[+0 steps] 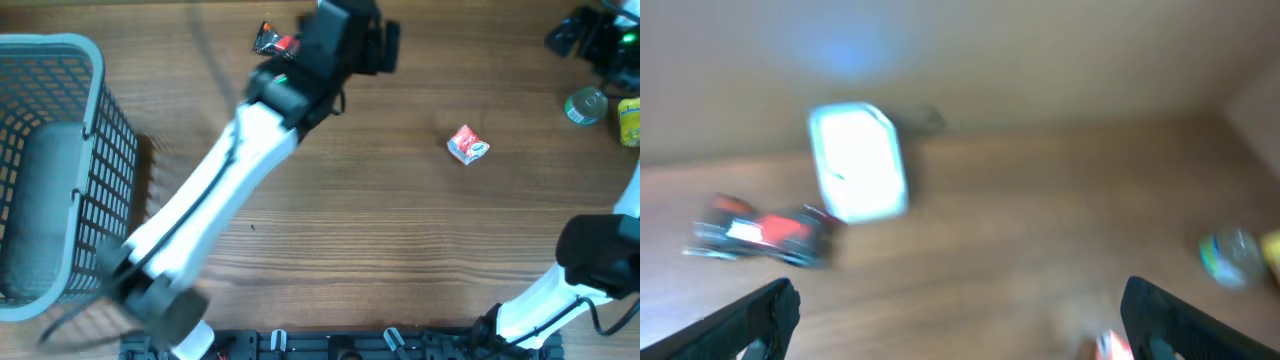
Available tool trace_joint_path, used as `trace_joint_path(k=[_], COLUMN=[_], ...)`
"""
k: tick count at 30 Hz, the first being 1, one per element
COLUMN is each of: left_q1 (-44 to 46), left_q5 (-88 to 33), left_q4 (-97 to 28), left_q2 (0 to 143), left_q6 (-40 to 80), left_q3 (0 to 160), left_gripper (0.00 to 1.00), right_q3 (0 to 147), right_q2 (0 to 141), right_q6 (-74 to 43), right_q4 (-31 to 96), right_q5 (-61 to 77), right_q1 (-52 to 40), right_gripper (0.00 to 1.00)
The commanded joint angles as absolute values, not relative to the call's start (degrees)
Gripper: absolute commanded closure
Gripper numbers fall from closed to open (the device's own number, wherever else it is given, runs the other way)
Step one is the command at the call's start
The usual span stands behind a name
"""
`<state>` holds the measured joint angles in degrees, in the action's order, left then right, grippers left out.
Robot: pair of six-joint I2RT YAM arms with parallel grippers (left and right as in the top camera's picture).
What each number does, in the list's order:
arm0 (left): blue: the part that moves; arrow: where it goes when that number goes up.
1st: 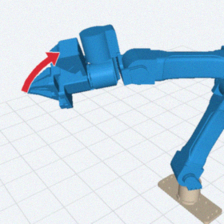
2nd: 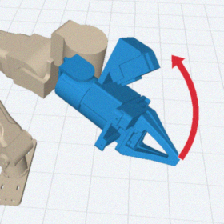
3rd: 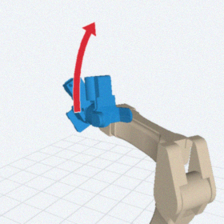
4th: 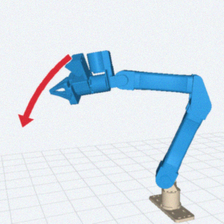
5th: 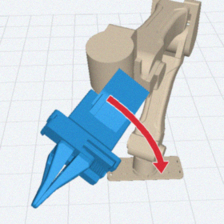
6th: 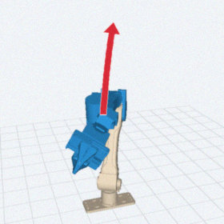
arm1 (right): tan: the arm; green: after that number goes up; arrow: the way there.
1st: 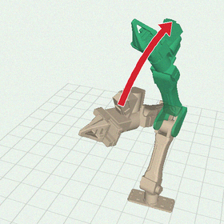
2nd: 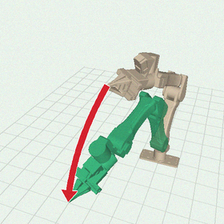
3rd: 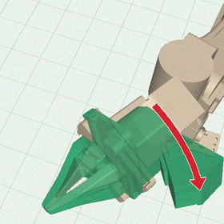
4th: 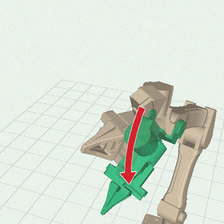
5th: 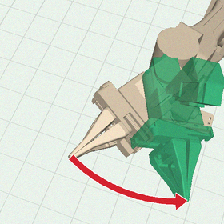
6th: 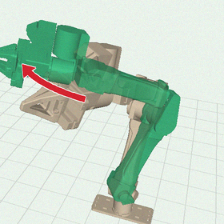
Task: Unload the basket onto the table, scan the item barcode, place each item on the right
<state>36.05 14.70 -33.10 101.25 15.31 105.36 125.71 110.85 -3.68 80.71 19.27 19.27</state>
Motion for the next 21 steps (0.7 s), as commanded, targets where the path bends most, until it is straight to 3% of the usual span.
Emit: trace_joint_path(k=[1,6,12,21], left_q1=[35.8,33.1,27.9,19.3], left_q5=[31.3,31.8,30.5,23.9], left_q4=[-37.2,-46.8,-58.2,-58.8], left_q2=[90.4,81.6,79.7,83.1], left_q6=[15.9,16.0,16.7,14.2], left_q3=[105.8,105.8,105.7,105.6], left_gripper=[0.00,0.00,0.00,0.00], right_q3=[123.1,118.7,111.4,93.4], right_q2=[115.4,119.3,121.5,121.6], right_q6=[-5.2,-25.3,-33.2,-27.2], right_q4=[86.0,86.1,80.5,67.6], right_q5=[17.1,-0.8,0.8,5.4], right_q1=[12.8,6.9,5.0,3.5], right_gripper=[0.00,0.00,0.00,0.00])
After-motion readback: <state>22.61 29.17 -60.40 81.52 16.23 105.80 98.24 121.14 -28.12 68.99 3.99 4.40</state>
